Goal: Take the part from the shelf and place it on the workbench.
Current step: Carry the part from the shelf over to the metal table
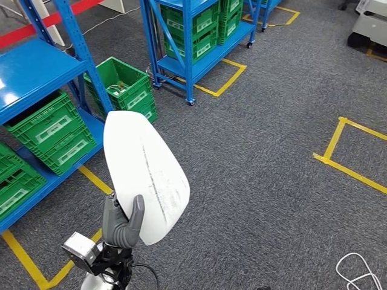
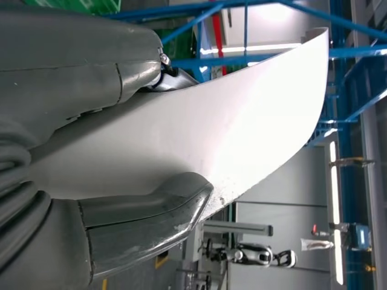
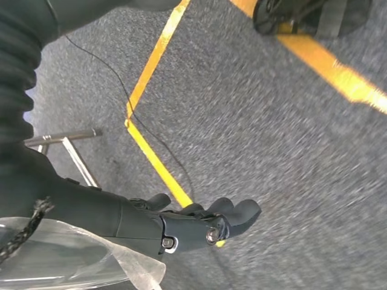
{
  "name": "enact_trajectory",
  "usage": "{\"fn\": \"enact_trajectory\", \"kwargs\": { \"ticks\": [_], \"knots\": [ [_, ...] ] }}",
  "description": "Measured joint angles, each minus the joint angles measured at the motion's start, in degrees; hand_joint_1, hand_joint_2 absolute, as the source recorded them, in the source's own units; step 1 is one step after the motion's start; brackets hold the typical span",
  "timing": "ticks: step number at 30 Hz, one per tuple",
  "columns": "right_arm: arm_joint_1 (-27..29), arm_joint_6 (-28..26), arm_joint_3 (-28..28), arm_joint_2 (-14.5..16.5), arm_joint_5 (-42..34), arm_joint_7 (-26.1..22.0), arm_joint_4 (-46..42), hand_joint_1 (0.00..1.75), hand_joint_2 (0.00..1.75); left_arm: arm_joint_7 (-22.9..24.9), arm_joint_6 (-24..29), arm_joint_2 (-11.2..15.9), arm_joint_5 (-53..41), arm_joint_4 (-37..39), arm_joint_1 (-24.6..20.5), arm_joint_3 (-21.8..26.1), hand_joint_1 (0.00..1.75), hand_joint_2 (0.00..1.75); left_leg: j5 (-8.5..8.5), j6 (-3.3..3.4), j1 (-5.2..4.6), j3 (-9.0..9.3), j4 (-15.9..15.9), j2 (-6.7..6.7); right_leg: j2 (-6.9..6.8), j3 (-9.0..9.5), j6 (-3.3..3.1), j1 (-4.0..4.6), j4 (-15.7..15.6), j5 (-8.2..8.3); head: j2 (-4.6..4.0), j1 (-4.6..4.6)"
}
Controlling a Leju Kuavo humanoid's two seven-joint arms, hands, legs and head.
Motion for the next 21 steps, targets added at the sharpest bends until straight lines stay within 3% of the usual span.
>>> {"fn": "enact_trajectory", "kwargs": {
  "ticks": [2, 4, 5, 6, 7, 9, 11, 13, 15, 16, 17, 19, 21],
  "knots": [
    [0.0, -0.2, 0.0, -0.1, 0.1, 0.0, 0.0, 0.00, 1.75, 0.0, 0.0, 0.0, 0.0, 0.0, -0.1, -0.1, 1.75, 1.75, -1.97, -0.60, 0.25, -0.79, 2.4, -1.92, 1.16, -0.02, -0.75, -0.23, -0.2, 0.31, 0.00, -0.19],
    [-0.2, -0.5, 0.0, -0.1, 0.4, 0.0, 0.0, 0.00, 1.75, 0.0, 0.1, 0.1, 0.0, 0.0, -0.1, -0.2, 1.75, 1.75, -5.80, -0.87, 0.38, -3.64, 9.2, -4.79, 2.42, -0.11, -1.24, -0.32, -0.3, 0.47, 0.00, -0.47],
    [-0.2, -0.6, 0.0, -0.1, 0.5, 0.0, 0.0, 0.00, 1.75, 0.0, 0.1, 0.1, 0.0, 0.0, 0.0, -0.2, 1.75, 1.75, -7.40, -0.86, 0.39, -5.41, 13.1, -5.49, 3.13, -0.17, -1.37, -0.28, -0.3, 0.50, 0.00, -0.52],
    [-0.2, -0.8, 0.0, -0.1, 0.5, 0.0, 0.0, 0.00, 1.75, 0.0, 0.2, 0.2, 0.0, 0.0, 0.1, -0.2, 1.75, 1.75, -8.06, -0.79, 0.38, -6.69, 15.8, -5.84, 3.89, -0.20, -1.43, -0.21, -0.3, 0.53, 0.00, -0.54],
    [-0.1, -0.9, 0.0, -0.1, 0.6, 0.0, 0.0, 0.00, 1.75, 0.0, 0.3, 0.3, 0.0, 0.0, 0.1, -0.2, 1.75, 1.75, -7.56, -0.66, 0.37, -7.13, 16.6, -6.02, 4.67, -0.20, -1.45, -0.14, -0.2, 0.55, 0.00, -0.53],
    [-0.1, -0.9, 0.0, -0.1, 0.6, 0.1, 0.0, 0.00, 1.75, 0.0, 0.3, 0.3, 0.0, 0.0, 0.1, -0.3, 1.75, 1.75, -3.64, -0.20, 0.37, -5.00, 11.6, -6.67, 6.25, -0.08, -1.42, -0.04, -0.1, 0.59, 0.00, -0.53],
    [-0.2, -0.9, 0.0, 0.0, 0.4, 0.0, 0.0, 0.00, 1.75, 0.0, 0.3, 0.4, 0.0, 0.0, 0.1, -0.4, 1.75, 1.75, -0.28, 0.46, 0.44, -1.80, 4.2, -9.07, 7.67, -0.21, -1.18, 0.02, 0.1, 0.63, 0.00, -0.48],
    [-0.3, -0.9, 0.0, 0.1, 0.0, -0.2, 0.0, 0.00, 1.75, 0.0, 0.3, 0.5, 0.0, 0.0, 0.1, -0.5, 1.75, 1.75, 0.23, 0.80, 0.39, -0.61, 1.0, -10.64, 8.79, -0.89, -0.54, -0.15, 0.3, 0.84, 0.00, -0.50],
    [-0.2, -0.9, -0.2, 0.2, -1.0, -0.6, 0.0, 0.00, 1.75, 0.0, 0.4, 0.5, 0.0, 0.0, 0.2, -0.6, 1.75, 1.75, 0.26, 1.04, 0.38, -0.55, 0.3, -9.80, 9.71, -1.59, 0.24, -0.37, 0.3, 1.10, 0.00, -0.59],
    [-0.1, -0.9, -0.4, 0.2, -1.6, -0.8, 0.0, 0.00, 1.75, 0.0, 0.4, 0.5, 0.0, 0.0, 0.1, -0.7, 1.75, 1.75, 0.45, 1.27, 0.47, -0.41, 0.0, -9.18, 9.24, -1.96, 0.53, -0.33, 0.6, 0.84, 0.00, -0.54],
    [0.0, -1.0, -0.7, 0.2, -2.0, -1.0, 0.0, 0.00, 1.75, 0.0, 0.4, 0.4, 0.0, 0.0, 0.1, -0.7, 1.75, 1.75, 0.62, 1.52, 0.60, -0.26, -0.3, -8.48, 8.05, -2.73, 0.78, -0.25, 1.9, -0.01, 0.00, -0.35],
    [-0.1, -1.2, -1.2, 0.3, -2.3, -1.0, 0.0, 0.00, 1.75, 0.0, 0.4, 0.4, 0.0, 0.0, 0.2, -0.7, 1.75, 1.75, 0.71, 1.85, 0.60, -0.11, -0.6, -6.83, 4.64, -5.87, 1.22, -0.17, 8.1, -3.33, 0.00, -0.03],
    [-0.1, -1.4, -1.4, 0.3, -2.1, -0.9, 0.0, 0.00, 1.75, 0.2, 0.3, 0.4, 0.0, 0.1, 0.3, -0.7, 1.75, 1.75, 0.62, 1.97, 0.45, -0.16, -0.6, -5.16, 3.10, -9.35, 1.67, -0.39, 15.2, -6.06, 0.00, 0.06]
  ]
}}
